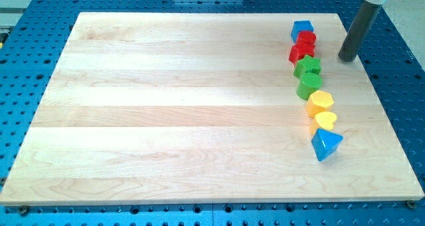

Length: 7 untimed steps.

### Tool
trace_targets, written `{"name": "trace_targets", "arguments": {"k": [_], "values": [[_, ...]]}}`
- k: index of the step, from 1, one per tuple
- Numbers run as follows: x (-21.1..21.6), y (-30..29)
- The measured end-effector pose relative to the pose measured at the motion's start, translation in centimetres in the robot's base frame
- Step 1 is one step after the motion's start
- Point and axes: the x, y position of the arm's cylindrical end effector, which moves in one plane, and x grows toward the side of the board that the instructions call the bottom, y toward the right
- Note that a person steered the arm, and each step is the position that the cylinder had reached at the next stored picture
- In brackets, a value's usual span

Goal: Move the red star parallel left of the red circle

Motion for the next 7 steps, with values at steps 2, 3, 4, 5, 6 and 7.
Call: {"name": "trace_targets", "arguments": {"k": [2,3,4,5,6,7], "values": [[0.0,-2.6],[0.0,-4.7],[-0.1,-5.4],[-0.1,-10.1],[0.3,-14.3],[2.7,-15.6]]}}
